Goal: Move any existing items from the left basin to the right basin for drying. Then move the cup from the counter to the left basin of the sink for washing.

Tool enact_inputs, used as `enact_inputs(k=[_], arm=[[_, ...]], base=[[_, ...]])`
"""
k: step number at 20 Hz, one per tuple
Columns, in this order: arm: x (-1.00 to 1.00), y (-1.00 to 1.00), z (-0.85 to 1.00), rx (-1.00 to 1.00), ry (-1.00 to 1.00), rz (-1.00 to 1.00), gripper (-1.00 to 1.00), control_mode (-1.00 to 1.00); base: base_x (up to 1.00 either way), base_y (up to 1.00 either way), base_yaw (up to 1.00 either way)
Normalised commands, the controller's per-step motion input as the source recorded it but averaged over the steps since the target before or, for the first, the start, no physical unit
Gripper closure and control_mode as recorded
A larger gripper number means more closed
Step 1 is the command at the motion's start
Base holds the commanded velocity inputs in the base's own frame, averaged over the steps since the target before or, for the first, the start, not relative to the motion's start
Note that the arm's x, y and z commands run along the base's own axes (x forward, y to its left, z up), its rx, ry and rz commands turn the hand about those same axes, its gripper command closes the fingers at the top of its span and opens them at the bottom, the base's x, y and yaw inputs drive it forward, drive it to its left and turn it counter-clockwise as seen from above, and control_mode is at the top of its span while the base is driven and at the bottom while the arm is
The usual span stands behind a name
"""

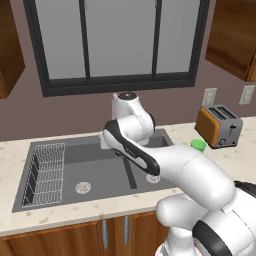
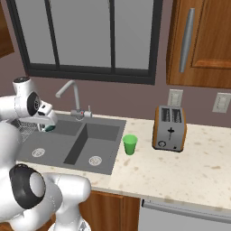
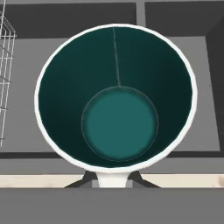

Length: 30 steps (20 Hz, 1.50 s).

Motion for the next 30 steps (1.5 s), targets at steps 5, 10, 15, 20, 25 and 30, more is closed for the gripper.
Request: enact_inputs(k=[5,10,15,20,25,30], arm=[[-0.25,-0.54,0.0,0.0,0.0,0.0,1.0,-1.0],[-0.28,-0.59,0.0,0.0,0.0,0.0,1.0,-1.0],[-0.22,-0.59,0.0,0.0,0.0,0.0,1.0,-1.0],[-0.08,-0.53,0.0,0.0,0.0,0.0,1.0,-1.0],[0.0,-0.37,-0.09,0.0,0.03,0.0,1.0,-1.0],[0.07,-0.31,-0.29,0.0,0.0,0.0,1.0,-1.0]], base=[[0.0,0.0,0.0],[0.0,0.0,0.0],[0.0,0.0,0.0],[0.0,0.0,0.0],[0.0,0.0,0.0],[0.0,0.0,0.0]])
